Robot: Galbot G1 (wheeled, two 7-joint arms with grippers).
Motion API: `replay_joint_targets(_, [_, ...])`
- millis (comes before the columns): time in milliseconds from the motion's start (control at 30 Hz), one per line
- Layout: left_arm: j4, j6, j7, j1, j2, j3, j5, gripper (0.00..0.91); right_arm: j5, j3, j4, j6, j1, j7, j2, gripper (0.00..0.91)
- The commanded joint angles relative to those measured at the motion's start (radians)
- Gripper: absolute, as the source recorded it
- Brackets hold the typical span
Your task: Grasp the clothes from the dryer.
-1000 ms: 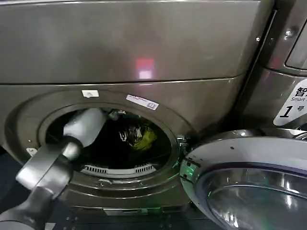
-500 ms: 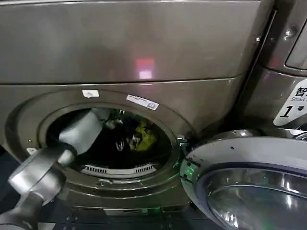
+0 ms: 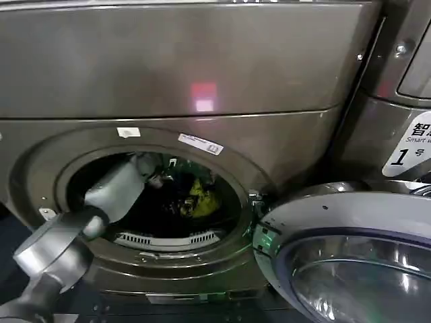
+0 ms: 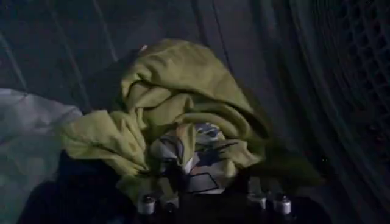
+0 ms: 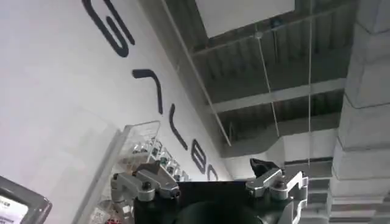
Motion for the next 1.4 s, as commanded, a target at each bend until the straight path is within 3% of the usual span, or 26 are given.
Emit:
replay_joint_targets(33, [0.008, 0.004, 0.003, -0.008, -0.003, 0.009, -0.01, 0.0, -0.002, -0.005, 0.001, 0.0, 0.005, 0.001, 0.001, 0.907])
replay_joint_targets(200, [0.005, 0.019, -0.047, -0.02, -0.007, 0.003, -0.03, 0.0, -0.001, 0.002, -0.003, 0.001, 0.004, 0.002, 0.003, 0.907])
replay_joint_targets(500, [-0.034, 0.058, -0.504, 0.016, -0.027, -0.163, -0.152, 0.0, -0.001, 0.0, -0.009, 0.002, 0.01, 0.004, -0.001, 0.907])
replay_joint_targets(733, [-0.212, 0.058, -0.745, 0.11, -0.009, -0.343, -0.264, 0.0, -0.002, -0.013, -0.005, 0.002, 0.018, 0.005, 0.0, 0.907])
replay_joint_targets(967, [-0.363, 0.07, -1.006, 0.186, -0.064, -0.475, -0.393, 0.0, 0.003, 0.001, -0.009, 0.003, 0.007, 0.005, 0.001, 0.907])
replay_joint_targets(1400, [-0.772, 0.051, -1.46, 0.52, -0.077, -0.653, -0.433, 0.0, -0.016, 0.039, -0.032, 0.011, -0.013, 0.036, -0.01, 0.907])
